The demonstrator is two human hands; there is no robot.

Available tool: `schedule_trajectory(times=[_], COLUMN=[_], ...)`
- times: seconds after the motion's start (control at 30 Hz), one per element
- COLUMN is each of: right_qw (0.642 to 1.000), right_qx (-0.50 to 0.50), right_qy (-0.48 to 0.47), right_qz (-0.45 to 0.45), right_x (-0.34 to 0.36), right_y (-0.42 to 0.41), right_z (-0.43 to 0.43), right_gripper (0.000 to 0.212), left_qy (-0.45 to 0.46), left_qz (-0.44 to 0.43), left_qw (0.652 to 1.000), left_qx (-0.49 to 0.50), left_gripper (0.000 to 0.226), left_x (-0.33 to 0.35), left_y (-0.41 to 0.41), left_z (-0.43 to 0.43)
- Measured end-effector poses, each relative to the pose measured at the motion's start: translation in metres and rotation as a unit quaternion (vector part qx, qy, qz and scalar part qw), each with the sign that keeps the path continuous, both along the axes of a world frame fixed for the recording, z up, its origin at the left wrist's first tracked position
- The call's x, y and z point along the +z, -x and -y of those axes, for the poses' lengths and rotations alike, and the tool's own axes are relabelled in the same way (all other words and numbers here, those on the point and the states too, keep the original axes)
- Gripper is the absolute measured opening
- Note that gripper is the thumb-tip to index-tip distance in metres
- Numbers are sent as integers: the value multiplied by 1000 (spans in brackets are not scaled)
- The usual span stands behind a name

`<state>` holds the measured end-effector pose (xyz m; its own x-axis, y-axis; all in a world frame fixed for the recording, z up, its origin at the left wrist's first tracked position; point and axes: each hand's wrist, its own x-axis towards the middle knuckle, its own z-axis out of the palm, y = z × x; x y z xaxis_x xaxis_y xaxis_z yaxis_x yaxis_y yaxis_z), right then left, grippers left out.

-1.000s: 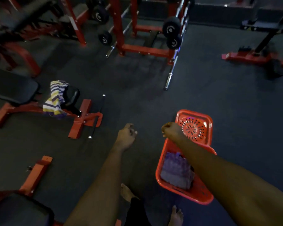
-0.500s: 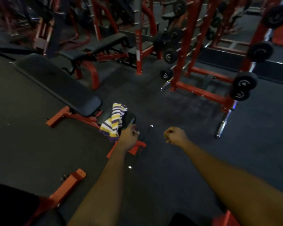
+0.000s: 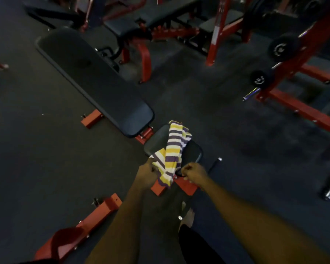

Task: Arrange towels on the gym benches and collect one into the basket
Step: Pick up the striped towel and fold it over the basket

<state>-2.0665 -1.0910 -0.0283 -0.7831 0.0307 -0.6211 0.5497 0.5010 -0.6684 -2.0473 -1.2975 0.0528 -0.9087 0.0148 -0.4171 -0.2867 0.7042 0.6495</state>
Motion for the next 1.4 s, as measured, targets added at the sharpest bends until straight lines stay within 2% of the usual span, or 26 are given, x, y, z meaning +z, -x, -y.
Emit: schedule_trajectory(times=[0.03,0.1,0.23,0.37,0.5,0.57,0.67,0.73,0.83,0.97,1.07,1.13,1.23,1.33,1.4], right_qw=[1000,998,990,985,984,986,986,983,982,965,949,930,882,820,784], right_qx=[7,9,-9,-100,-157,-159,-152,-126,-84,-17,-26,-81,-162,-235,-304], right_qy=[4,8,50,51,20,14,16,3,-24,-90,-165,-240,-360,-474,-503], right_qz=[27,59,132,134,80,36,-63,-132,-168,-247,-267,-268,-259,-217,-202], right_x=[-21,-37,-86,-109,-88,-59,2,45,133,248,320,357,391,407,413], right_y=[23,42,65,69,75,83,103,112,115,99,67,34,-11,-60,-94], right_z=[11,29,63,88,88,80,57,37,6,-27,-55,-79,-108,-139,-154], right_gripper=[5,17,31,41,28,25,18,22,25,35,33,28,23,23,21], left_qy=[3,6,12,24,9,-2,-43,-53,-22,56,107,120,102,33,-37], left_qz=[35,77,112,152,143,109,5,-37,-35,-67,-111,-151,-190,-227,-249], left_qw=[999,997,994,987,987,986,969,939,885,822,781,768,776,791,791], left_qx=[-3,-6,-6,-35,-66,-123,-244,-339,-464,-563,-606,-610,-592,-568,-557], left_gripper=[39,32,33,25,29,38,57,58,67,56,46,36,27,13,14], left_x=[-19,-35,-82,-103,-92,-73,-36,-12,44,119,157,176,199,224,237], left_y=[27,54,100,121,141,156,193,219,244,240,228,219,209,187,167], left_z=[5,10,18,24,33,32,15,-4,-39,-82,-109,-125,-141,-165,-184])
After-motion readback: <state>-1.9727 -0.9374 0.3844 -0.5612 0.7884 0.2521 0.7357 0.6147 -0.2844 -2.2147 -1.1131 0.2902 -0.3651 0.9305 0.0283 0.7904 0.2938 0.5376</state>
